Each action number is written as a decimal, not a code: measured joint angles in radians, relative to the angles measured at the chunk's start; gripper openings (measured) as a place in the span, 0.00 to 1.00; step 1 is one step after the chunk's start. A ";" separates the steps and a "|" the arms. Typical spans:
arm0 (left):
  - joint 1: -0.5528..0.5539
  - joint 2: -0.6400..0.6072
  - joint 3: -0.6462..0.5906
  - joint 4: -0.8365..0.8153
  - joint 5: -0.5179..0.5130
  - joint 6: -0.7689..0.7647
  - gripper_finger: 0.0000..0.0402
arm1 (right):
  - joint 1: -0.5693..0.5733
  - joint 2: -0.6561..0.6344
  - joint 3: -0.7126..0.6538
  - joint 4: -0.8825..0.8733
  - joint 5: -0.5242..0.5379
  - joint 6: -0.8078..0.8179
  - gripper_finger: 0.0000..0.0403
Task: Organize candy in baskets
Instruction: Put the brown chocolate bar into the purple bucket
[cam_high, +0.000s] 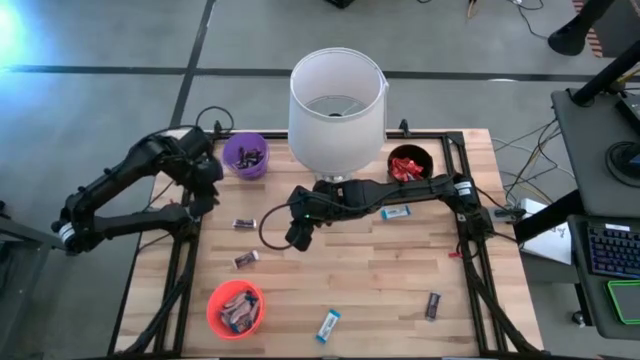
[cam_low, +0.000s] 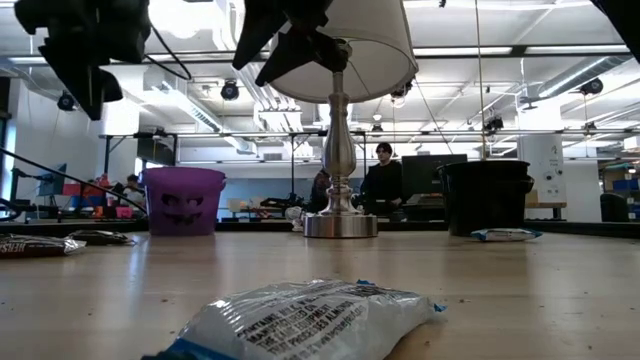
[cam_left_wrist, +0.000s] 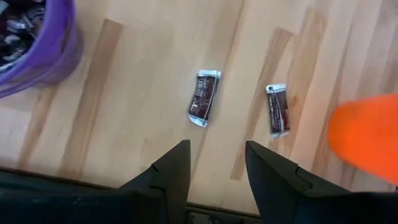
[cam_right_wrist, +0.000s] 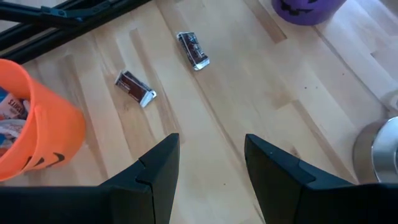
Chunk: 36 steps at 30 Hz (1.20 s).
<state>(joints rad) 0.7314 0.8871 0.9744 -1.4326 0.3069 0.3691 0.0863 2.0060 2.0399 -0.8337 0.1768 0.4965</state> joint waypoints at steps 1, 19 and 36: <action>-0.007 -0.003 -0.010 0.007 0.000 -0.004 0.34 | 0.000 0.000 0.000 0.000 0.000 0.002 0.42; -0.118 -0.024 -0.229 0.239 -0.006 0.056 0.34 | 0.000 0.000 0.000 0.000 0.000 0.020 0.42; -0.262 0.135 -0.259 0.286 -0.074 0.048 0.34 | -0.002 0.000 0.000 0.000 0.000 0.029 0.42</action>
<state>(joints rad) 0.4693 1.0218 0.7151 -1.1463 0.2328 0.4170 0.0845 2.0060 2.0399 -0.8337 0.1768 0.5255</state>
